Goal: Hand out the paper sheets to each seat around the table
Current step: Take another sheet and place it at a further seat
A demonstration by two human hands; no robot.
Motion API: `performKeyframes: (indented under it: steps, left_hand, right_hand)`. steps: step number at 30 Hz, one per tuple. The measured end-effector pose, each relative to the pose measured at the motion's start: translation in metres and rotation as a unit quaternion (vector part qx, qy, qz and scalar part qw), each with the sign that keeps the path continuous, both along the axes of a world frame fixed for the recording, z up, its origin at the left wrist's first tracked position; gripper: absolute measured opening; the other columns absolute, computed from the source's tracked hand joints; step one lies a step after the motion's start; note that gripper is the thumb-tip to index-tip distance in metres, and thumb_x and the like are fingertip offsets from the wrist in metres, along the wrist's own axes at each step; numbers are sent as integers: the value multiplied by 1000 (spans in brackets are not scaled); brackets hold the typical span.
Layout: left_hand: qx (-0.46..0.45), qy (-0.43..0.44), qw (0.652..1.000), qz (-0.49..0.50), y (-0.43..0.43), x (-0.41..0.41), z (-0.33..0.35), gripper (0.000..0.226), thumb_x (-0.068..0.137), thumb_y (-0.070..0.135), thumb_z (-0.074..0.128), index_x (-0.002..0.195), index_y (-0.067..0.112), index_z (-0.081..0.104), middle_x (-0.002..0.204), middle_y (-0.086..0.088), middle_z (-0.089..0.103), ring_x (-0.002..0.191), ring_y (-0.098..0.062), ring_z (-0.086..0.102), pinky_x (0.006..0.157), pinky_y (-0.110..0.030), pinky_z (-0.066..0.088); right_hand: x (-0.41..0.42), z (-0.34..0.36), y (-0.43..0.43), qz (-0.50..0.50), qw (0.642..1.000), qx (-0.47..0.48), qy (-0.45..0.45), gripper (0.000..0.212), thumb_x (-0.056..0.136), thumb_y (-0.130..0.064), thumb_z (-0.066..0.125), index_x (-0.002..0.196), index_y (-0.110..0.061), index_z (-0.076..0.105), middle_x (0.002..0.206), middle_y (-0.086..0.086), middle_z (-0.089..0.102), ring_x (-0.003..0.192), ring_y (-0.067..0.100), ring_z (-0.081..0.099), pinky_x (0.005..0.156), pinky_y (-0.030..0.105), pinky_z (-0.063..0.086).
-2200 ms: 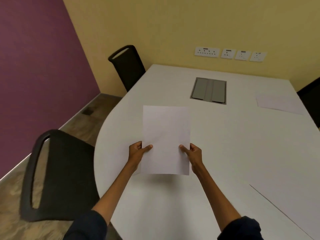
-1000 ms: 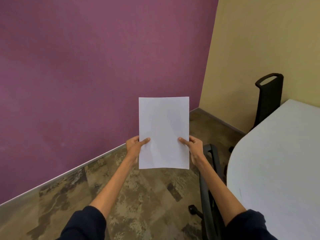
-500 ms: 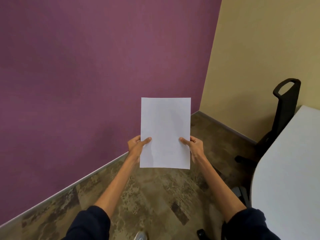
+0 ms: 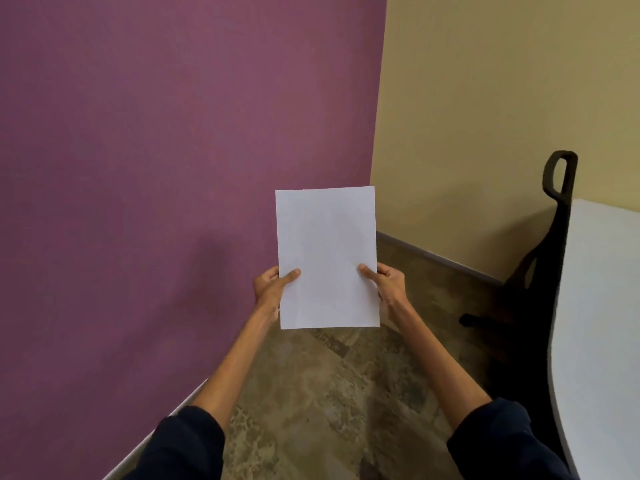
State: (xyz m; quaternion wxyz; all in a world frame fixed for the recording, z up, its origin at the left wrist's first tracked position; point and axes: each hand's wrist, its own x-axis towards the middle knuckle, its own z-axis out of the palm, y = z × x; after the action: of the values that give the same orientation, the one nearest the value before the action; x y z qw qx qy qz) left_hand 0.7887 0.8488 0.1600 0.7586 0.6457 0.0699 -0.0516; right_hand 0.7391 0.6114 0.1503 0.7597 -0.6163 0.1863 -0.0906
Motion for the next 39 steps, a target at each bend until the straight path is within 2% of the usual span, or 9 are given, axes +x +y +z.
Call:
performKeyframes:
  steps: [3,5,12,16,21,27,31,34,39]
  left_hand:
    - [-1,10,1000,-29,-21,50,-5,17,75,5,81,89,10,73,91,-4,76,72,-14,75,59,-22,58]
    - [7,13,999,-47,-40,85,-11,13,79,5,77,88,12,73,91,-4,75,71,-12,75,59,-21,58]
    - [38,10,995,-89,-143,213,-28,12,86,7,72,97,9,72,95,-3,74,75,-14,73,58,-18,57]
    - [46,6,992,-120,-219,287,-25,15,87,6,70,102,8,71,98,-3,73,83,-16,71,61,-16,57]
    - [45,-9,986,-162,-320,369,-8,13,88,6,69,100,9,70,98,-3,72,81,-12,70,59,-15,56]
    - [46,-24,974,-219,-432,437,-4,20,88,7,68,108,4,68,100,-1,72,82,-9,71,64,-17,58]
    - [41,-36,964,-260,-516,479,-8,15,89,6,67,105,6,69,104,-5,72,90,-18,71,79,-28,57]
    - [42,-50,955,-291,-581,514,-10,10,89,4,67,97,11,69,103,-6,72,90,-20,70,80,-29,56]
    - [39,-71,931,-357,-696,572,1,18,89,2,66,107,1,68,111,-12,70,97,-26,69,90,-38,55]
  right_hand:
    - [36,-2,-19,-30,1000,-5,-5,18,83,-21,78,94,-6,75,91,3,77,73,17,73,60,25,58]
    - [60,-5,-37,-49,999,-13,-2,15,84,-21,77,91,-8,75,90,1,77,71,14,73,58,21,57]
    - [168,-28,-133,-92,995,-30,11,16,84,-22,77,92,-8,73,97,6,76,84,26,73,70,31,61]
    - [233,-21,-205,-115,993,-22,15,15,82,-21,78,91,-10,73,96,6,76,81,25,74,67,31,61]
    - [298,2,-298,-137,990,-22,15,18,84,-20,77,95,-8,71,96,5,75,78,21,74,62,27,60]
    - [344,14,-401,-189,981,-29,23,18,83,-18,78,96,-6,71,93,5,75,70,15,74,57,23,57]
    - [369,12,-470,-232,971,-39,31,28,82,-17,80,102,0,72,93,6,76,69,12,74,56,20,55]
    - [387,12,-523,-263,962,-63,32,25,81,-18,80,99,0,73,89,4,76,68,10,74,54,16,53]
    - [418,19,-607,-337,938,-80,20,16,81,-17,80,91,-6,75,83,2,76,68,13,72,57,20,54]
